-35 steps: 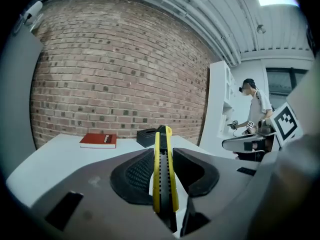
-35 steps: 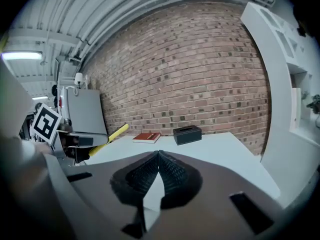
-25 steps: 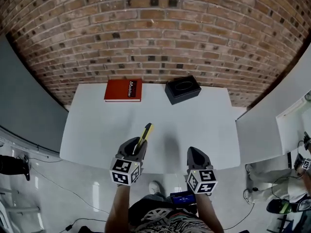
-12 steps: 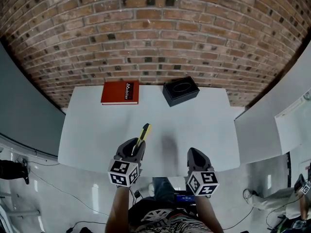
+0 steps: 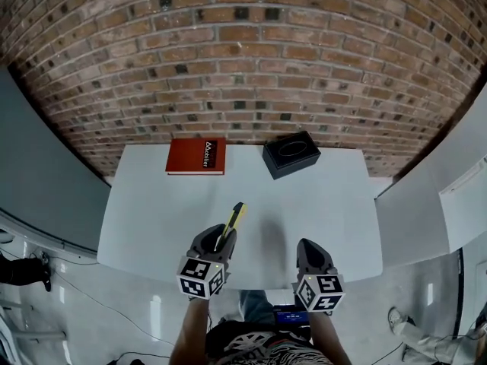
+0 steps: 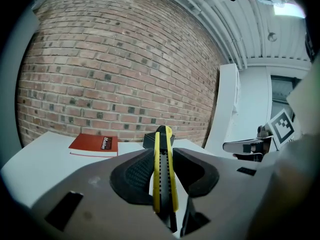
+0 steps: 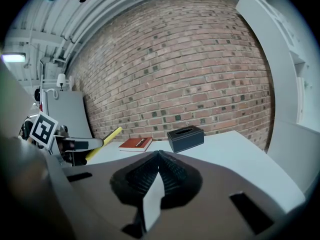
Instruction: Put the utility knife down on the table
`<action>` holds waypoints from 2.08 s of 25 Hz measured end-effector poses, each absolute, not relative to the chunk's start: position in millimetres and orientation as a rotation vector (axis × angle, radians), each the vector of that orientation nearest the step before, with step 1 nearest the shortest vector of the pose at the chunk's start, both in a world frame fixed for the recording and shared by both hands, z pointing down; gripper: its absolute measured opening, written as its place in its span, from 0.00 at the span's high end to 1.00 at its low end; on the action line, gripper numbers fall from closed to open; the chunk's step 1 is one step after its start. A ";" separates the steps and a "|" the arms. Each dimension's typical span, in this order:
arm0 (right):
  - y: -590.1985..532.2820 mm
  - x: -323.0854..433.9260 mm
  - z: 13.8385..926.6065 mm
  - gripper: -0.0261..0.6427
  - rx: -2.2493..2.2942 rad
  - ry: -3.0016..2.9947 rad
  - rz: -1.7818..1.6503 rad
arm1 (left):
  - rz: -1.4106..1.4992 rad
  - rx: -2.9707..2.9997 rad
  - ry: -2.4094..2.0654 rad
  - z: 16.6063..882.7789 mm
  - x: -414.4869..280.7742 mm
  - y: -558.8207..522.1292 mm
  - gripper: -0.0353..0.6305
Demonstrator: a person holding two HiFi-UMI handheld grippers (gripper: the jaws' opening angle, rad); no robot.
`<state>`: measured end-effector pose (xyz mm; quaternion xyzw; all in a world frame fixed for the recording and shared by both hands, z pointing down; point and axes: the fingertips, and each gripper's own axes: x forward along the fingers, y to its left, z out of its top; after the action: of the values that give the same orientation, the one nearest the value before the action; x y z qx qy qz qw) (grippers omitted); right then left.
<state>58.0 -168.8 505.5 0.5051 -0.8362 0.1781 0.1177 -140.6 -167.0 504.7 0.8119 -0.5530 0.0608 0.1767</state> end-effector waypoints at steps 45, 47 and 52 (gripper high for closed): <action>-230.3 45.5 617.1 0.96 1.318 -2.230 0.689 | 0.541 2.103 -1.331 673.3 -122.6 -212.5 0.76; -233.1 43.8 619.2 0.96 1.310 -2.228 0.694 | 0.571 2.110 -1.322 679.0 -120.6 -215.1 0.76; -235.9 45.7 624.4 0.96 1.304 -2.208 0.704 | 0.624 2.106 -1.311 691.2 -117.6 -217.3 0.76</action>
<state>45.7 -235.9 624.4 0.4762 -0.8063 0.2570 0.2388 -117.6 -217.3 691.2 0.7884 -0.4909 0.2338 0.2878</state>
